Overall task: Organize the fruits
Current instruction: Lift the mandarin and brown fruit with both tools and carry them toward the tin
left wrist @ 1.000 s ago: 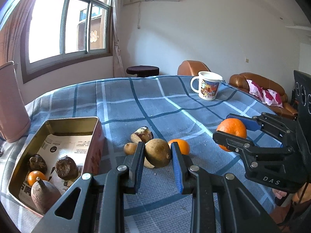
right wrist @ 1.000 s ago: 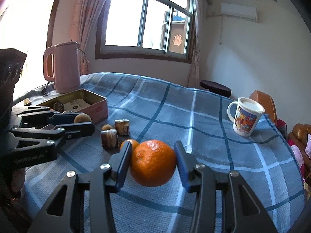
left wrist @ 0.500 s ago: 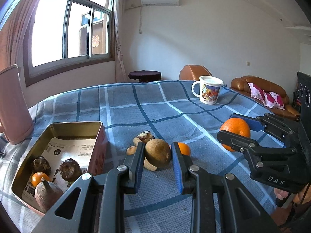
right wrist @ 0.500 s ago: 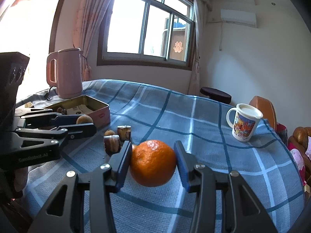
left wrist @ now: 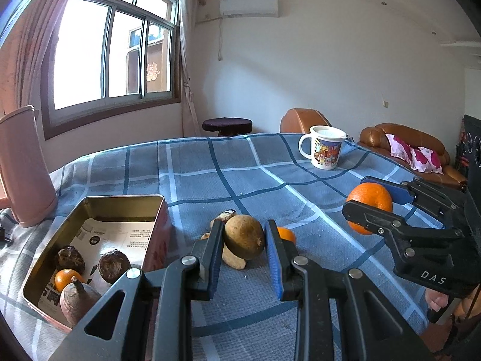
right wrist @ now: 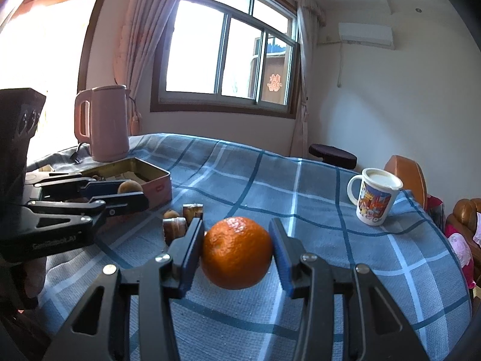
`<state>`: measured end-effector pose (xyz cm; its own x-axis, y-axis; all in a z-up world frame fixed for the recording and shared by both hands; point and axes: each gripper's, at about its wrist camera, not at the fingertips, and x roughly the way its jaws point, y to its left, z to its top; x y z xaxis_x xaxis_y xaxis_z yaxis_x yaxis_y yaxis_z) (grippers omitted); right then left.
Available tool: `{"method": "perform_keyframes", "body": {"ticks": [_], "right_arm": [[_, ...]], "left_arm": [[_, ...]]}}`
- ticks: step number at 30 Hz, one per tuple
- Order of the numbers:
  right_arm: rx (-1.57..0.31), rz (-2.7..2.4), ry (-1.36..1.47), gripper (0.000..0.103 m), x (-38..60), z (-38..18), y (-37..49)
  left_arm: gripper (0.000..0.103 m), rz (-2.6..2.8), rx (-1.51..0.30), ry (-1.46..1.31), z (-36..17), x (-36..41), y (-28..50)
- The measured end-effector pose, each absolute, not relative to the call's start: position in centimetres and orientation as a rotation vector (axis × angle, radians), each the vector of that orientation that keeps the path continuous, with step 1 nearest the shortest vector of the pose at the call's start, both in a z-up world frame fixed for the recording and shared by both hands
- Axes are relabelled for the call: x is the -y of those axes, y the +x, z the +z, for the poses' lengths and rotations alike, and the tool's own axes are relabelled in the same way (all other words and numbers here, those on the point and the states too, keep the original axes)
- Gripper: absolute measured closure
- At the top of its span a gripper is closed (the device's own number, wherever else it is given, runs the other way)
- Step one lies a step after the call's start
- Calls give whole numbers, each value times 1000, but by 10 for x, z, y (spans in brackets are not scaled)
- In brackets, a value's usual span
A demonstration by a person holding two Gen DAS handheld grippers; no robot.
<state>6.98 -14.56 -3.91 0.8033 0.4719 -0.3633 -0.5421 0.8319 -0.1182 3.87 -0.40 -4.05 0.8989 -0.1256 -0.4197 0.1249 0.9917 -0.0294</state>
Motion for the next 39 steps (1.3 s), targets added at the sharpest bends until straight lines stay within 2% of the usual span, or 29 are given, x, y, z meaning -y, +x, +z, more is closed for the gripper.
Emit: {"method": "perform_keyframes", "body": {"ticks": [27,39], "right_arm": [[-216,567,-193,56,154,-33,51],[-232,545,-176,56,157,-33,56]], "left_arm": [[74,-88,-331,53,-34,11,21],[74,-74,-302,69,-31,13,18]]}}
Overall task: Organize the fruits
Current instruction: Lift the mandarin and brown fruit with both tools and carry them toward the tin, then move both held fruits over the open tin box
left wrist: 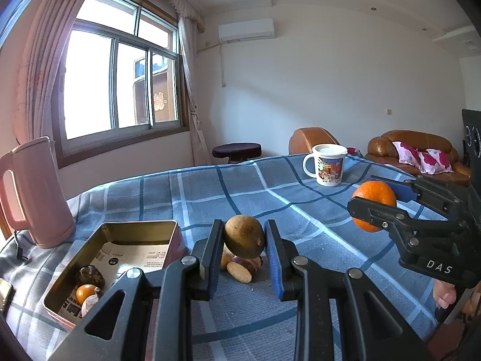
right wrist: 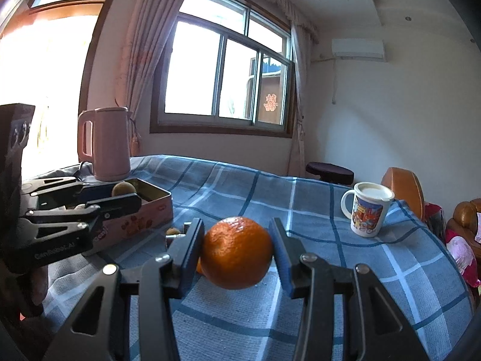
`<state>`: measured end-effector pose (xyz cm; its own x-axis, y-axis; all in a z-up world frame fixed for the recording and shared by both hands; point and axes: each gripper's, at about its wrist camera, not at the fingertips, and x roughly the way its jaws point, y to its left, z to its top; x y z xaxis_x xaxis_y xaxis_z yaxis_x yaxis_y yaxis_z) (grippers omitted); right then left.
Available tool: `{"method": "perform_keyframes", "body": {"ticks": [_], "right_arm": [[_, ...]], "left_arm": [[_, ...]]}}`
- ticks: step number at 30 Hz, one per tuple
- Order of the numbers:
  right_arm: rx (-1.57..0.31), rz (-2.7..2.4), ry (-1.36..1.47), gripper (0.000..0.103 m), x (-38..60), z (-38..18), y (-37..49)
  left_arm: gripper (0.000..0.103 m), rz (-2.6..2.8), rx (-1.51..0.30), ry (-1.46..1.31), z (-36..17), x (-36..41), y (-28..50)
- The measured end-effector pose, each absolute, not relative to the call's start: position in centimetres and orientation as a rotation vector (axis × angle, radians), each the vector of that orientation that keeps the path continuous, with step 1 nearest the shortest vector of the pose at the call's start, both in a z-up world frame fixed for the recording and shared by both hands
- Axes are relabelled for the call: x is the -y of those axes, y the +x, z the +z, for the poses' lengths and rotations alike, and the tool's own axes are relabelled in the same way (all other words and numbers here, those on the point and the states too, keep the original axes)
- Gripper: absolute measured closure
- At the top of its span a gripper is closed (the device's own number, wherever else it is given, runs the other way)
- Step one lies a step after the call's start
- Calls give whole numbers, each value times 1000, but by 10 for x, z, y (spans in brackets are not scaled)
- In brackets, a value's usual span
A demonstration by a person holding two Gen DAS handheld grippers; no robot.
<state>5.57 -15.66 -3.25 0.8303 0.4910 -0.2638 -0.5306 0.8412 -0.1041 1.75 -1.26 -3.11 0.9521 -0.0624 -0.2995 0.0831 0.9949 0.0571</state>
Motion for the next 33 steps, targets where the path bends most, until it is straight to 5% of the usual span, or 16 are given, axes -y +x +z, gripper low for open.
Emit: {"method": "perform_keyframes", "body": {"ticks": [33], "right_arm": [[-259,661,-271,56,76,-15,66]], "left_arm": [[74,70,-382,38,-25,-46,32]]}}
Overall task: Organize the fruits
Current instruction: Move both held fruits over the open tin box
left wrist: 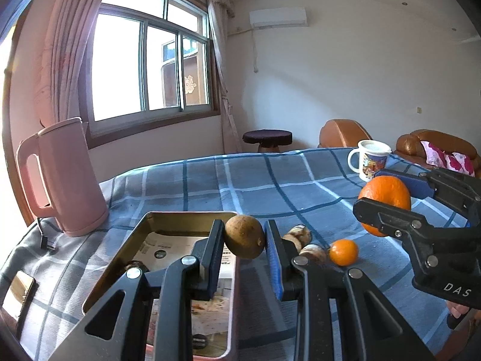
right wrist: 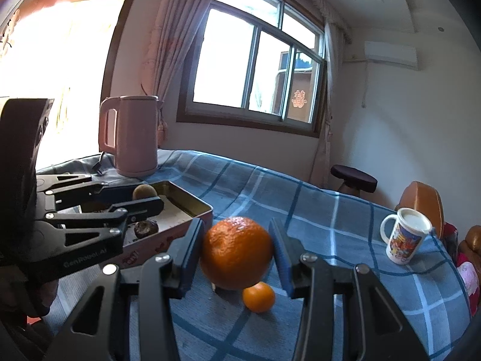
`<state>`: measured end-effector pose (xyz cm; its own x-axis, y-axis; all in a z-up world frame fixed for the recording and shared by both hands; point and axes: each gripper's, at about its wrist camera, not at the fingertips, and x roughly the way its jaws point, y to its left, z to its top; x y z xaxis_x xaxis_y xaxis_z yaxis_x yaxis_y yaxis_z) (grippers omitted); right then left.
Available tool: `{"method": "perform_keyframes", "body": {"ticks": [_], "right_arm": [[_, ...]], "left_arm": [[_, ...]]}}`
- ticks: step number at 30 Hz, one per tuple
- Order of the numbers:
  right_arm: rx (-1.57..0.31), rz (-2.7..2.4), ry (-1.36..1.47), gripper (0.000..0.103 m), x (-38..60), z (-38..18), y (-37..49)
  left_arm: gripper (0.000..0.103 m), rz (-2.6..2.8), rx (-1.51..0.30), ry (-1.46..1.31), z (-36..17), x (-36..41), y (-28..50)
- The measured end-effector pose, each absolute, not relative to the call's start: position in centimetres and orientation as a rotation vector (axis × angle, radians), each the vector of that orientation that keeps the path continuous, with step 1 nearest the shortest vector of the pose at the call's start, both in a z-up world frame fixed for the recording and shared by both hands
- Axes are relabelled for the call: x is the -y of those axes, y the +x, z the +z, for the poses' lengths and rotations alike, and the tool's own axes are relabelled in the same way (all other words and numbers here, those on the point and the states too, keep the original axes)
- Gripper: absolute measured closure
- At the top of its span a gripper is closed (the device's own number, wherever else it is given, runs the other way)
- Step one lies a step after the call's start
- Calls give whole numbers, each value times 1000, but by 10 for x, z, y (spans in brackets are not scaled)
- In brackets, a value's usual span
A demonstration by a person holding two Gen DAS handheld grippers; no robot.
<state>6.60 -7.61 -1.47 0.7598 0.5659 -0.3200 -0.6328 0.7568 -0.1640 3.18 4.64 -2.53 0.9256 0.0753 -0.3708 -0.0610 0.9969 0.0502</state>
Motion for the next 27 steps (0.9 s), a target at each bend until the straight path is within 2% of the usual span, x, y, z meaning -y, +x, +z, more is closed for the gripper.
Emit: {"method": "perform_keyframes", "body": {"ticks": [27], "right_arm": [[-334,773,-383,56,-21,-17,89]], "left_arm": [[74,150,-519,30,-38,-122,60]]}}
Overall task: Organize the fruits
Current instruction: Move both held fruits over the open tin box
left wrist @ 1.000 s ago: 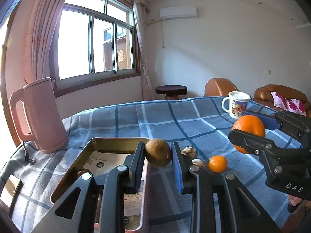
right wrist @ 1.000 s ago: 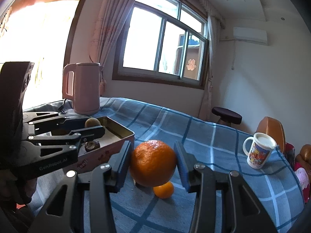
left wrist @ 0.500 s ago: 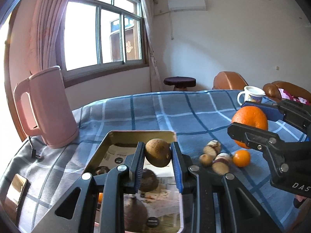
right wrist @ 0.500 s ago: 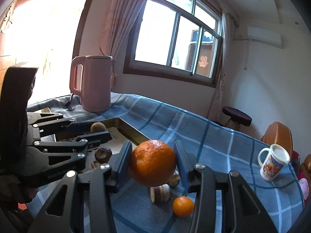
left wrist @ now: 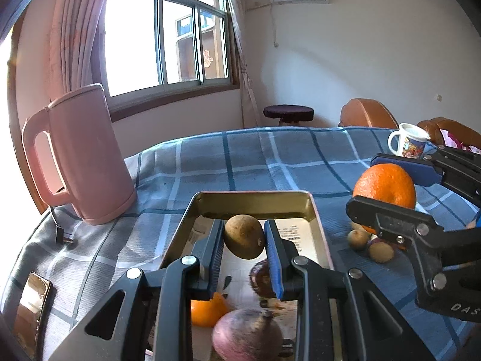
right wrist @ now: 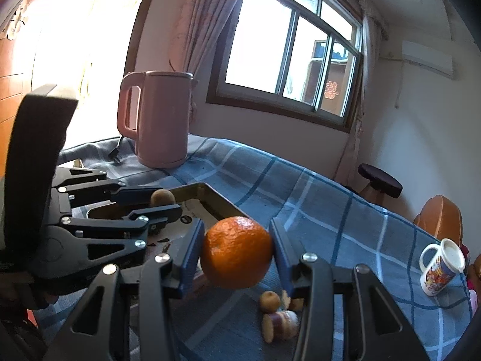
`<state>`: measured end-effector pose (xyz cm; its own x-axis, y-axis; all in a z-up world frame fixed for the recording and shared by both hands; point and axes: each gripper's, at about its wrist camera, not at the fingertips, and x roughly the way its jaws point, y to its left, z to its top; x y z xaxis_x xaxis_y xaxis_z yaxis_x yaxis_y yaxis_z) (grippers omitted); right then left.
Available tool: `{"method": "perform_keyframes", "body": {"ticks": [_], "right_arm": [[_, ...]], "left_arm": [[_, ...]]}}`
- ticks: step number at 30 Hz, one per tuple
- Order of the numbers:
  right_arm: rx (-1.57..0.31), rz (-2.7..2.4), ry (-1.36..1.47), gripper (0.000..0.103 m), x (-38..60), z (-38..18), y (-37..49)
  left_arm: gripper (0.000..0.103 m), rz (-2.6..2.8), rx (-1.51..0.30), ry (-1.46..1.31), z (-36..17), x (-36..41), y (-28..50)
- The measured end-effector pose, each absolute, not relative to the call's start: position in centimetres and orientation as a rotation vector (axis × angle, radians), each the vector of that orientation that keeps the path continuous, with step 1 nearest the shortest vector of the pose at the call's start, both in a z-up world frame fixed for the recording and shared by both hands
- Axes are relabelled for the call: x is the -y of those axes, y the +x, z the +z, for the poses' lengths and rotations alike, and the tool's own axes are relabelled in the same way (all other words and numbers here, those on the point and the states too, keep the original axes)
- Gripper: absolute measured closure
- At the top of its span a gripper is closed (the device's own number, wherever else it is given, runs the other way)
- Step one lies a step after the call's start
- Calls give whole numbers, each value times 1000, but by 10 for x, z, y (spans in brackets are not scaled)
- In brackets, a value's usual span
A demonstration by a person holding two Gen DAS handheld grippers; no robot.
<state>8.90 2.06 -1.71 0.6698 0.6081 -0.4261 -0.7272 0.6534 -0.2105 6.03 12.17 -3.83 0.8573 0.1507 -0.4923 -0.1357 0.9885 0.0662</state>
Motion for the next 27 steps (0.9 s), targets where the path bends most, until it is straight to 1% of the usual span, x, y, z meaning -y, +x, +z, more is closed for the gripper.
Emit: {"method": "perform_keyframes", "body": {"ticks": [15,27], "right_arm": [[-407,797,-379,56,-54,-26,110],[-483,779,-396,56,-75,-43,126]], "left_arm": [[74,173,-592,5,-41,-160,76],[74,173,-647,23,-53,-163,88]]}}
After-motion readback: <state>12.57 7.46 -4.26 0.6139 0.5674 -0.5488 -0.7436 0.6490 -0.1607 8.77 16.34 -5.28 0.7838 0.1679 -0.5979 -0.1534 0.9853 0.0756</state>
